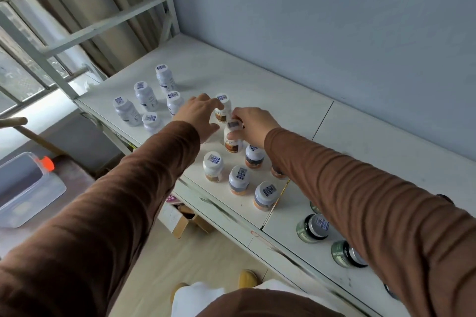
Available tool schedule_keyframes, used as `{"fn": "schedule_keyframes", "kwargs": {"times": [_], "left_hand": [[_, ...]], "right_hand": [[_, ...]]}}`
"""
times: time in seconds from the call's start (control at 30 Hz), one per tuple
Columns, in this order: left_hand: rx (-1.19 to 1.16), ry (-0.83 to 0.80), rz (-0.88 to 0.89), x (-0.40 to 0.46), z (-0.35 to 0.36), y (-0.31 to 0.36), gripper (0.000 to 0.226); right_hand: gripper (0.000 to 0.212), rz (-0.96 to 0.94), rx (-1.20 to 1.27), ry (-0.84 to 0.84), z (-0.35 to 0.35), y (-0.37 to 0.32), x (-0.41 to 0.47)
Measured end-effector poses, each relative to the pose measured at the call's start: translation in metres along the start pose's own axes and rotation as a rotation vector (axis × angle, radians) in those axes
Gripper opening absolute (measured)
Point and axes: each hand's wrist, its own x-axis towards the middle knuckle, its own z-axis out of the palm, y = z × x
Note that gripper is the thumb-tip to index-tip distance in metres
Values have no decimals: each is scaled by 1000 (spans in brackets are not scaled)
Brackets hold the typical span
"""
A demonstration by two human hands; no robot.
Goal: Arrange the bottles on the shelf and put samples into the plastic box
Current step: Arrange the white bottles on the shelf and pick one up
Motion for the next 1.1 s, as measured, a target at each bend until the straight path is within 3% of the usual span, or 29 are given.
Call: {"fn": "schedule_keyframes", "kwargs": {"times": [0.27,0.5,0.73,0.83,0.97,1.1], "left_hand": [[5,-19,6,-8,13,-6,38],[-25,-21,63,-7,14,3,37],[-57,0,232,-7,17,18,35],[-94,14,290,-17,17,17,32],[-120,27,342,-30,15,7,30],[-170,69,364,-47,11,0,26]], "right_hand": [[30,44,-39,26,28,-6,10],[50,36,27,59,15,3,-3],[22,94,108,288,-7,12,-69],[20,73,74,223,5,-2,-97],[35,62,-215,-5,39,-21,-109],[36,124,-267,43,53,-32,-111]]}}
